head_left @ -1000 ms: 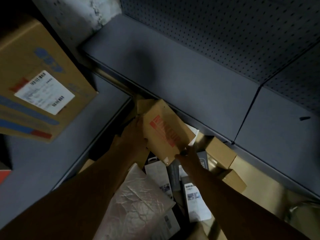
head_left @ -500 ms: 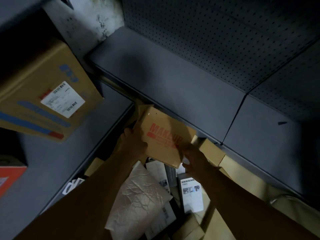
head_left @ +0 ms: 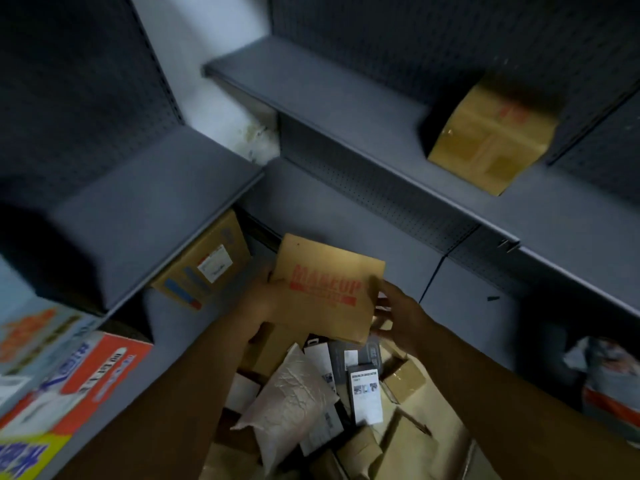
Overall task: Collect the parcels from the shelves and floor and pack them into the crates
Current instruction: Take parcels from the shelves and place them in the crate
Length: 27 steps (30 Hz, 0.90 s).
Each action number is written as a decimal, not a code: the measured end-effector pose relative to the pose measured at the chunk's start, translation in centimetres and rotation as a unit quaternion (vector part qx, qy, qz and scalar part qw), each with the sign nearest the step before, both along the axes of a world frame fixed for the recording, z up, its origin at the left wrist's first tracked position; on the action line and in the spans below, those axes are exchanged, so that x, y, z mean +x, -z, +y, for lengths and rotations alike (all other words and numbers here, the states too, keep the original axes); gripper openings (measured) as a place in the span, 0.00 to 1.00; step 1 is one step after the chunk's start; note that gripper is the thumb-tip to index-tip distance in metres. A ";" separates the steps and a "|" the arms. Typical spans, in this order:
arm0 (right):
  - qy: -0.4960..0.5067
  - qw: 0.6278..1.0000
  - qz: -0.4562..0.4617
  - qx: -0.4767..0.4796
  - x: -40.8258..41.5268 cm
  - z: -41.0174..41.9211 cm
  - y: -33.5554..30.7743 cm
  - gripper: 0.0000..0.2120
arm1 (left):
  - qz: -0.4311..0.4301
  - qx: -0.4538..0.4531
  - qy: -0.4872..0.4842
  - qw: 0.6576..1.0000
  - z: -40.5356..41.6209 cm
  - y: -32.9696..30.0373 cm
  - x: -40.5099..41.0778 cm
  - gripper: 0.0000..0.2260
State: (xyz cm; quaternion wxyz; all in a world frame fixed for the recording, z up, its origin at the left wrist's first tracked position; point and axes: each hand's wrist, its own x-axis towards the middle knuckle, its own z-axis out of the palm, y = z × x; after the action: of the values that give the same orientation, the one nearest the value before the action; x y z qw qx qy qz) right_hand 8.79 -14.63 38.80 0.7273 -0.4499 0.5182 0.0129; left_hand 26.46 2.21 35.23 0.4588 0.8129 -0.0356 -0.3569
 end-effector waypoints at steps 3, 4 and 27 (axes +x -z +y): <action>-0.025 0.999 -0.002 -0.030 -0.6 0.7 -6.4 0.21 | 0.013 0.019 0.008 1.000 1.3 -5.8 -0.4 0.11; -0.030 0.999 -0.008 -0.043 -0.9 1.0 -8.6 0.20 | 0.034 0.016 0.012 0.999 1.7 -7.9 -0.4 0.18; -0.034 0.988 -0.054 -0.143 -4.5 6.3 -27.3 0.14 | -0.080 -0.155 -0.017 0.984 11.8 -29.7 -7.0 0.21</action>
State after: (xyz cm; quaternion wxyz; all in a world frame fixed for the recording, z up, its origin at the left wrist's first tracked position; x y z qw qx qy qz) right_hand 4.26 -8.36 66.13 0.6819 -0.5662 0.4590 -0.0610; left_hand 19.51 14.05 64.89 0.5812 0.7581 -0.1138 -0.2730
